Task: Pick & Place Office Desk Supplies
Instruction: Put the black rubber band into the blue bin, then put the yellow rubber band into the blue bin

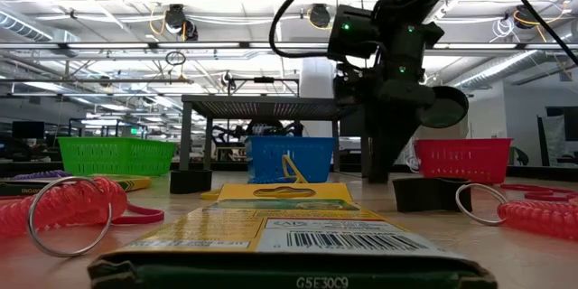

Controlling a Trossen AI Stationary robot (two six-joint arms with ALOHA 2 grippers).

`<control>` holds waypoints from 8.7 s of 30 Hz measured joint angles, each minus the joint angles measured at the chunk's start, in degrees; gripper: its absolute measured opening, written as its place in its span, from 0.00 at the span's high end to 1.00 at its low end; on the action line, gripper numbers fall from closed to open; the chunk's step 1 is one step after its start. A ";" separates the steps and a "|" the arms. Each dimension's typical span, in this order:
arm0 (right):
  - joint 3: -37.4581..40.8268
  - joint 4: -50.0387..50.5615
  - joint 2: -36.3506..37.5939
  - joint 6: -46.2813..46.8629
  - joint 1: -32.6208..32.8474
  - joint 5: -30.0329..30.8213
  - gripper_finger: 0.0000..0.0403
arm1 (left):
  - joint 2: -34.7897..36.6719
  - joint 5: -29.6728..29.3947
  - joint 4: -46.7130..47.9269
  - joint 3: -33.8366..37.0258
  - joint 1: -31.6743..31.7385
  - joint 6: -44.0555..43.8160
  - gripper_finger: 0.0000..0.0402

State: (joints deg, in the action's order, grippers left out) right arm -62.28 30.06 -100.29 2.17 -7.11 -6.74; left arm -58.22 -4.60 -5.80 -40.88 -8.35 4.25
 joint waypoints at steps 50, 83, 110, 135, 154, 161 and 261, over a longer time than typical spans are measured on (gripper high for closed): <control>0.00 -39.60 15.67 -19.45 9.75 15.66 1.00 | 0.00 -11.26 -0.82 0.00 0.08 3.38 0.92; 19.42 -66.77 12.50 -1.76 6.52 6.48 0.93 | 0.00 -12.22 -2.32 0.00 2.00 5.75 0.92; 20.63 -68.94 12.75 -0.45 4.33 -0.64 0.41 | 0.00 -11.98 -2.51 0.00 2.01 2.96 0.92; 20.63 -53.32 14.19 14.95 26.82 24.69 0.47 | -0.02 -1.00 -1.73 0.00 1.48 -3.57 0.92; 20.59 -71.05 -3.16 32.78 25.18 20.55 0.47 | -0.02 -1.40 -1.35 0.00 1.48 -4.54 0.92; 18.14 -72.76 -8.19 34.83 24.81 21.11 0.47 | -0.02 -1.41 -1.25 0.00 1.47 -4.15 0.92; 11.89 -59.84 12.28 5.09 4.81 12.56 0.52 | -0.01 -2.03 1.86 -0.04 1.41 -2.50 0.92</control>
State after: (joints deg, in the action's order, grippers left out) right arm -50.39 -29.78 -88.01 7.27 -2.31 5.82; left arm -58.22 -6.63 -3.94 -40.93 -6.94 1.75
